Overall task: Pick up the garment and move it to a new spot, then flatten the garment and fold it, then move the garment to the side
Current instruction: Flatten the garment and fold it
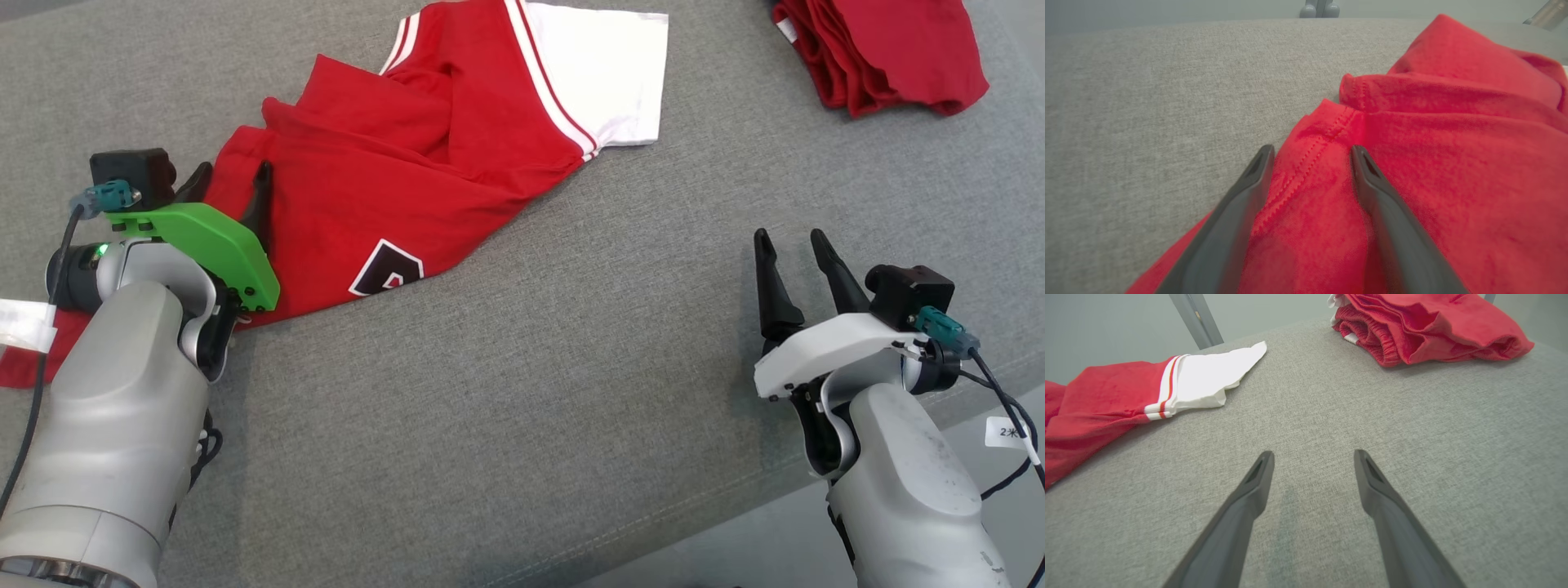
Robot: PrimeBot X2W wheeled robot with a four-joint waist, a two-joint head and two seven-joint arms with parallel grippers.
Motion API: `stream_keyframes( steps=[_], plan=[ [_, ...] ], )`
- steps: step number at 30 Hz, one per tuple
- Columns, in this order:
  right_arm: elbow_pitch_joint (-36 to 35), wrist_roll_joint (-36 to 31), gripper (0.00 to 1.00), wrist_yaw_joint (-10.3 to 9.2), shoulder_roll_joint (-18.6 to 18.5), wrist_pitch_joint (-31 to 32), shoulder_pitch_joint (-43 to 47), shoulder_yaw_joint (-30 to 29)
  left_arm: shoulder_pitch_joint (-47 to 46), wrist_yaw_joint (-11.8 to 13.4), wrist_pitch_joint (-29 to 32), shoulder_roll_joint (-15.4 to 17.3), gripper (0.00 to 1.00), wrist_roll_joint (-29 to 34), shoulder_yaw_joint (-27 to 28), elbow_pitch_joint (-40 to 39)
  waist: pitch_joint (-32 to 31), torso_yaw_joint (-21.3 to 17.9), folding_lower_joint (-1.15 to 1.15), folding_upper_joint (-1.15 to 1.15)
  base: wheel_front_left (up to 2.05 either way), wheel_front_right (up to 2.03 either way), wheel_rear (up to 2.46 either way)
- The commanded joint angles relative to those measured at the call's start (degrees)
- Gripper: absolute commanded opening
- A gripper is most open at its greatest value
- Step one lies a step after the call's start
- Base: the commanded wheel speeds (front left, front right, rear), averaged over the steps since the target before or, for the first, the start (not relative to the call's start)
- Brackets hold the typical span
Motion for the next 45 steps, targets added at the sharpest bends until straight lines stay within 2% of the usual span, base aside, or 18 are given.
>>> stream_keyframes(
  steps=[1,2,3,8,14,17,23,29,30,32,33,34,40,45],
  plan=[
    [-0.12,0.15,1.00,-0.03,-0.06,-0.15,-0.49,0.25,-0.60,-0.10,-0.20,0.56,0.45,-0.40,-0.64,0.33,0.07,0.21,0.00,0.00,0.00,0.00,0.00],
    [-0.12,0.21,1.00,-0.03,-0.07,-0.15,-0.52,0.31,-0.64,-0.10,-0.80,0.62,0.27,-0.83,-1.14,0.21,0.09,0.31,0.00,0.00,0.00,0.00,0.00],
    [-0.12,0.21,1.00,-0.03,-0.07,-0.15,-0.59,0.27,-0.72,-0.10,-1.21,0.72,0.02,-1.20,-1.72,0.05,0.11,0.42,0.00,0.00,0.00,0.00,0.00],
    [-0.23,0.07,1.00,-0.03,-0.07,-0.15,-0.82,0.29,-1.11,-0.10,-4.48,1.20,0.00,-2.53,-4.21,-0.75,0.06,0.99,0.00,0.00,0.00,0.00,0.00],
    [0.37,-0.52,1.00,-0.03,-0.07,-0.15,0.52,-1.38,-1.64,-0.10,-7.55,1.25,0.00,-0.50,-5.81,-2.76,-1.44,3.24,0.00,0.00,0.00,0.00,0.00],
    [0.72,-0.46,1.00,-0.03,-0.06,-0.15,1.02,-2.37,-0.51,0.11,-7.57,2.14,0.00,2.70,-2.68,-10.13,-2.67,5.44,0.00,0.00,0.00,0.00,0.00],
    [1.95,-0.59,1.00,-0.03,-0.08,-0.15,2.79,-4.07,9.80,0.12,-7.56,0.39,0.00,11.82,2.82,-26.37,-6.59,11.22,0.00,0.00,0.00,0.00,0.00],
    [2.88,-0.26,1.00,-0.03,-0.11,-0.15,4.37,-4.71,22.38,-0.08,-7.57,-1.64,0.00,17.14,2.68,-36.09,-10.43,16.80,0.00,0.00,0.00,0.00,0.00],
    [3.04,0.00,1.00,-0.03,-0.12,-0.15,4.54,-4.31,24.64,-0.10,-7.56,-1.41,0.05,18.01,2.09,-37.10,-10.86,17.39,0.00,0.00,0.00,0.00,0.00],
    [3.25,0.13,1.00,-0.03,-0.13,-0.15,4.76,-4.07,28.74,-0.07,-7.57,-1.46,0.43,18.39,1.10,-38.86,-11.60,18.50,0.00,0.00,0.00,0.00,0.00],
    [3.41,0.33,1.00,-0.03,-0.13,-0.15,4.79,-3.85,31.04,-0.07,-7.55,-1.24,0.89,18.74,-0.39,-38.54,-11.92,18.90,0.00,0.00,0.00,0.00,0.00],
    [3.57,0.38,1.00,-0.03,-0.11,-0.15,4.88,-3.57,33.06,-0.07,-7.56,-1.32,1.00,18.49,-1.46,-38.11,-12.24,19.21,0.00,0.00,0.00,0.00,0.00],
    [3.43,-0.61,1.00,-0.03,-0.10,-0.15,4.40,-2.69,40.05,-0.09,-7.58,-3.35,1.00,18.14,-2.21,-36.61,-13.30,20.84,0.00,0.00,0.00,0.00,0.00],
    [2.99,-2.17,1.00,-0.03,-0.20,-0.15,0.98,1.26,43.29,-0.09,-7.58,-6.14,1.00,18.89,-0.02,-37.98,-13.40,23.91,0.00,0.00,0.00,0.00,0.00]
  ],
)
